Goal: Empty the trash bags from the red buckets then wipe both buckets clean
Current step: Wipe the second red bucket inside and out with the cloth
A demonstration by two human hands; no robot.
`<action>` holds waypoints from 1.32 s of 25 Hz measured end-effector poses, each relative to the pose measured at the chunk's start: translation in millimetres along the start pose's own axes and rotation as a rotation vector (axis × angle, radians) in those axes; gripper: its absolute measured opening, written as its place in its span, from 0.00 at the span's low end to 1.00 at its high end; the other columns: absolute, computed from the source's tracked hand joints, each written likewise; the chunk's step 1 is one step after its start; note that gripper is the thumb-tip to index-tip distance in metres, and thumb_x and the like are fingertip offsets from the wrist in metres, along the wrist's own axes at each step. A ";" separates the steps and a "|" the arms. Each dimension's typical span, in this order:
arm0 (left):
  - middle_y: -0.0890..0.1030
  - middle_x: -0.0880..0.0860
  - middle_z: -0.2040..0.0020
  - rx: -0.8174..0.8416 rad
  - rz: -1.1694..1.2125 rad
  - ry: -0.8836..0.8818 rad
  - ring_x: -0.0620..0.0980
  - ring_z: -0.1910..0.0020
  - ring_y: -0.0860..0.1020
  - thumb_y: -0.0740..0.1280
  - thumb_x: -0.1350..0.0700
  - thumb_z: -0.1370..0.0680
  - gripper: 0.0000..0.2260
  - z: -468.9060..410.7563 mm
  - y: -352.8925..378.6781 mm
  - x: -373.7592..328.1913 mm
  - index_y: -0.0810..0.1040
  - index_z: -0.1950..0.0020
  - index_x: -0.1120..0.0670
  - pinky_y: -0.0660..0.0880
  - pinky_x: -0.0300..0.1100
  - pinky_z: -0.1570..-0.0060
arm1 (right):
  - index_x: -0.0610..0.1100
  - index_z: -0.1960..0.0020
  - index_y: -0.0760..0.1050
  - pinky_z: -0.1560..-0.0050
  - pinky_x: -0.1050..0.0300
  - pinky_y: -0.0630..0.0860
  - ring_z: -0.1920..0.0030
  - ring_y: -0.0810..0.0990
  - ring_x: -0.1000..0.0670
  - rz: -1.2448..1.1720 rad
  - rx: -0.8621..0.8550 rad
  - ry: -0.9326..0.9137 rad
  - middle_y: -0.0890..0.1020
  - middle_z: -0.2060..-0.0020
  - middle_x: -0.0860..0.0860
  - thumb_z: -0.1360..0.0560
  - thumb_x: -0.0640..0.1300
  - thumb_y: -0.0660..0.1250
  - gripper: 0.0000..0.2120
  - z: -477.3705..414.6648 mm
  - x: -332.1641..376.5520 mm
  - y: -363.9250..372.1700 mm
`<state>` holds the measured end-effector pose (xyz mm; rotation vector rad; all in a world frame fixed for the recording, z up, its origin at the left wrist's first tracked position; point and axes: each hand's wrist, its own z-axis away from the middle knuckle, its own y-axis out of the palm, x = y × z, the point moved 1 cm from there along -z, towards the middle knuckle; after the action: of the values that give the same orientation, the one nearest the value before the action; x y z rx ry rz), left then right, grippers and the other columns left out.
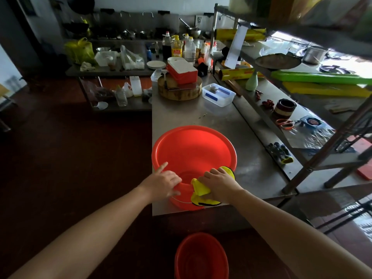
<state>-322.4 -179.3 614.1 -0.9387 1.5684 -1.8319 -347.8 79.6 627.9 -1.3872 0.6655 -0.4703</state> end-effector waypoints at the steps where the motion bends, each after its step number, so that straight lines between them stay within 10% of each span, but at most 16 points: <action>1: 0.74 0.50 0.29 0.002 0.017 0.008 0.48 0.27 0.69 0.53 0.40 0.17 0.25 -4.7 -0.5 -12.3 0.68 0.26 0.53 0.46 0.57 0.21 | 0.51 0.27 0.72 0.40 0.47 0.72 0.41 0.78 0.45 0.007 -0.014 -0.011 0.80 0.41 0.51 0.26 0.73 0.60 0.36 -1.2 4.2 0.0; 9: 0.78 0.47 0.33 -0.087 0.463 -0.083 0.48 0.25 0.66 0.66 0.53 0.19 0.15 -4.4 0.9 -10.1 0.76 0.32 0.53 0.45 0.51 0.21 | 0.56 0.23 0.68 0.42 0.51 0.76 0.46 0.79 0.49 -0.033 -0.126 -0.065 0.80 0.45 0.54 0.22 0.70 0.53 0.32 15.9 -19.3 7.9; 15: 0.73 0.46 0.28 0.012 0.233 -0.074 0.48 0.21 0.59 0.62 0.48 0.18 0.17 -6.7 -2.9 21.3 0.73 0.30 0.49 0.41 0.53 0.22 | 0.53 0.23 0.67 0.33 0.49 0.70 0.38 0.76 0.47 0.007 0.068 -0.051 0.78 0.38 0.52 0.24 0.71 0.55 0.35 24.2 -48.5 -0.9; 22: 0.80 0.53 0.37 -0.210 0.271 -0.121 0.51 0.32 0.74 0.58 0.42 0.18 0.22 -32.7 16.3 -63.3 0.76 0.34 0.56 0.51 0.54 0.24 | 0.50 0.32 0.71 0.37 0.47 0.68 0.39 0.76 0.45 0.017 0.056 0.105 0.79 0.40 0.53 0.27 0.66 0.66 0.29 9.8 -0.4 5.7; 33: 0.71 0.45 0.27 -0.041 0.140 -0.099 0.46 0.22 0.60 0.58 0.44 0.17 0.20 -13.5 -5.2 3.5 0.69 0.26 0.49 0.42 0.56 0.22 | 0.54 0.33 0.75 0.36 0.49 0.68 0.41 0.77 0.46 -0.018 0.044 0.133 0.80 0.44 0.54 0.25 0.67 0.63 0.26 34.4 -35.4 8.4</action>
<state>-335.0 -173.0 618.7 -0.8995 1.5747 -1.6391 -351.2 129.5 626.7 -1.3290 0.7467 -0.5920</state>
